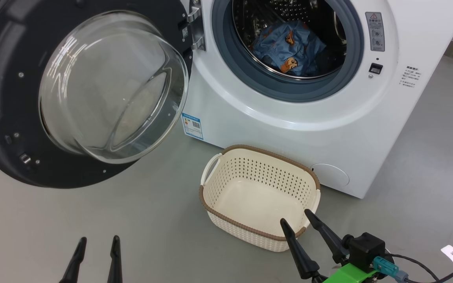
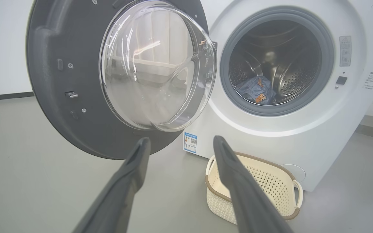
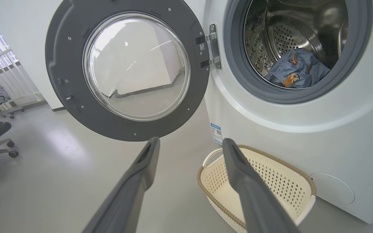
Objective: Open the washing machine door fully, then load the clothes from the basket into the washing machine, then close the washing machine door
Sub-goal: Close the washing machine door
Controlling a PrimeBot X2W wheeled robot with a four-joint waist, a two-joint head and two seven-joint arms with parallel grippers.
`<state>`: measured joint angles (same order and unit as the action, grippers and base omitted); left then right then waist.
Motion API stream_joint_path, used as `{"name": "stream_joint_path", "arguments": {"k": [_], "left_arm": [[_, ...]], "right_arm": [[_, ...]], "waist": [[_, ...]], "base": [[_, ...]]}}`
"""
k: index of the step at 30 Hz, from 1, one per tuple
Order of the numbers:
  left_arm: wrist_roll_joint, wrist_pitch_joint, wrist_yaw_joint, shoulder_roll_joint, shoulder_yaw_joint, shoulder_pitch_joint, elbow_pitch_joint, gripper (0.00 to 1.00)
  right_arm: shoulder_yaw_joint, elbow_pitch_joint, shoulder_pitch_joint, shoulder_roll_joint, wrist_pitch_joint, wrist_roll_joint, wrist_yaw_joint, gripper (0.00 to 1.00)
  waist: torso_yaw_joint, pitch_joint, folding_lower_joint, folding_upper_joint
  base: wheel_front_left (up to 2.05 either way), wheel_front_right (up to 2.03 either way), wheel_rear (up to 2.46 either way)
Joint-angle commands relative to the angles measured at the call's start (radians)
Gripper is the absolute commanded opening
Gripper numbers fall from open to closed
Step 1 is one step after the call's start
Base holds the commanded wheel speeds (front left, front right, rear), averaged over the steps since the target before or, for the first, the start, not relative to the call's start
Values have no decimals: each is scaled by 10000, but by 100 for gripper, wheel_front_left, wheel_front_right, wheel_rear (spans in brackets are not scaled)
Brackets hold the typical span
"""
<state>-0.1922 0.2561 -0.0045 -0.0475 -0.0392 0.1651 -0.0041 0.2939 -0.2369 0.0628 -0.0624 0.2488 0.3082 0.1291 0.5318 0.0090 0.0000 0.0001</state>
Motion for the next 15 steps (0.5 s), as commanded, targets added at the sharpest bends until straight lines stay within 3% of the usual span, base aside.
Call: {"name": "stream_joint_path", "arguments": {"k": [1, 12, 13, 14, 15], "left_arm": [[-81, 57, 30, -28, 290, -155, -224, 100], [-29, 57, -83, -28, 267, -263, -75, 100], [-50, 57, -87, -28, 284, -270, -87, 75], [-80, 57, -91, -28, 304, -272, -110, 14], [-95, 57, -102, -28, 319, -264, -127, 0]], "right_arm": [[202, 229, 278, 43, 120, 18, 16, 100], [80, 316, 29, 64, 127, -42, 16, 100], [72, 329, 16, 65, 127, -47, 16, 100], [67, 342, 3, 66, 128, -55, 16, 100], [64, 353, -9, 66, 128, -64, 16, 100]], "waist": [[-11, -18, 0, -1], [-41, -72, 0, -1], [-41, -73, 0, -1], [-40, -74, 0, -1], [-40, -74, 0, -1]], "base": [[0, 0, 0], [0, 0, 0], [0, 0, 0], [0, 0, 0], [0, 0, 0]]}}
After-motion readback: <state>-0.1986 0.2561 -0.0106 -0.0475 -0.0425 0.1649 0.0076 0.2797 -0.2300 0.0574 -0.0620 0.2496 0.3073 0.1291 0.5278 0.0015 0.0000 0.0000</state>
